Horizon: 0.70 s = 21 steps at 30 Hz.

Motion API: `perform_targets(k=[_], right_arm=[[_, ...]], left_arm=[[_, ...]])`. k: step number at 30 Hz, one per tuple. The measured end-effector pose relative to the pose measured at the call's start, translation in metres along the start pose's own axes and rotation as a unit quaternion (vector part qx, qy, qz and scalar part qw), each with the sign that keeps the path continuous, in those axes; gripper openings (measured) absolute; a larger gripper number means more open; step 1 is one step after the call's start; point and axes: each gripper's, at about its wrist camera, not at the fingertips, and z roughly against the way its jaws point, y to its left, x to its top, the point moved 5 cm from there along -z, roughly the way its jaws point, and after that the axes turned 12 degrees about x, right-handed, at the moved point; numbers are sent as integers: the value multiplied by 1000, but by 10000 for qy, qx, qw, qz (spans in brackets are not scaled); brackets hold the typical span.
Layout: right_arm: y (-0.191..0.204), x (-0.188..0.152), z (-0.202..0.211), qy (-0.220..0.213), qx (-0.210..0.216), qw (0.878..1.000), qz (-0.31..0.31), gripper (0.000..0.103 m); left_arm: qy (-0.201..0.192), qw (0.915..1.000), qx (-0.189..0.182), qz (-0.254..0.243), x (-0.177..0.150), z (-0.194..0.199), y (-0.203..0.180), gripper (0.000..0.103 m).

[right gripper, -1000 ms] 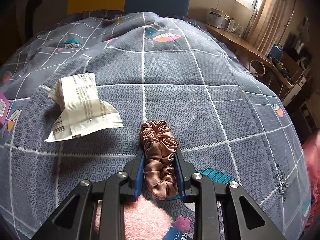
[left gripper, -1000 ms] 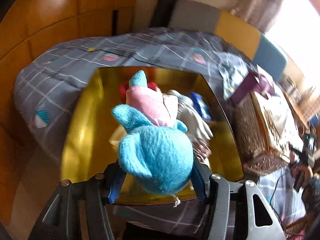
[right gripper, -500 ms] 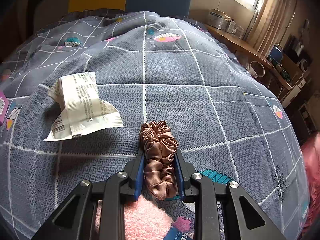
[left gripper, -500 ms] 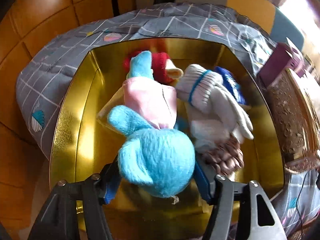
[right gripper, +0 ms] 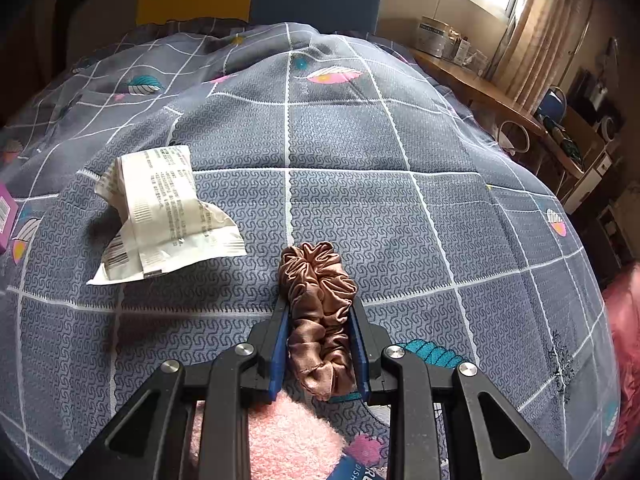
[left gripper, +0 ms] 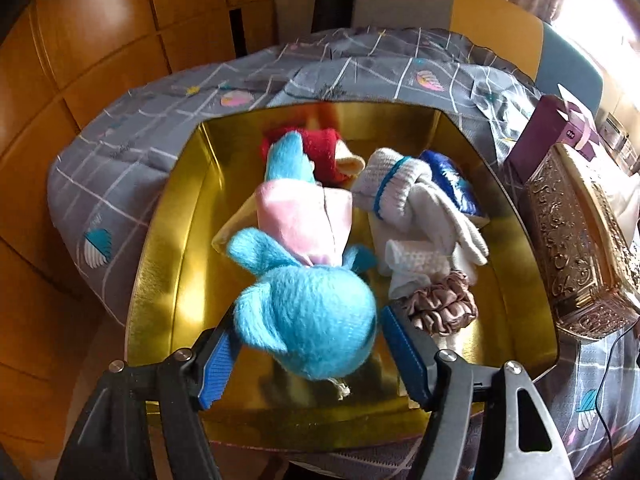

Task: Organize soft objects
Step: 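Open the left tool to release the blue plush toy in the tray, then lift the brown satin scrunchie with the right tool toward the gold tray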

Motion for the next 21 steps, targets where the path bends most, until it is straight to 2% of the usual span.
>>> perform_targets(k=[11, 17, 18, 21], right_arm=[[-4, 2, 1, 23, 118, 9996, -244, 28], [-4, 5, 0, 17, 103, 9996, -259, 30], [-4, 5, -1, 14, 110, 9996, -242, 29], [-1, 5, 0, 22, 88, 9998, -189, 15]], left_arm=[[-705, 9967, 138, -390, 10, 40, -18, 70], [-814, 9953, 25, -527, 7, 50, -32, 70], [-825, 9951, 1, -540, 7, 52, -33, 70], [-820, 9949, -42, -586, 4, 53, -39, 70]])
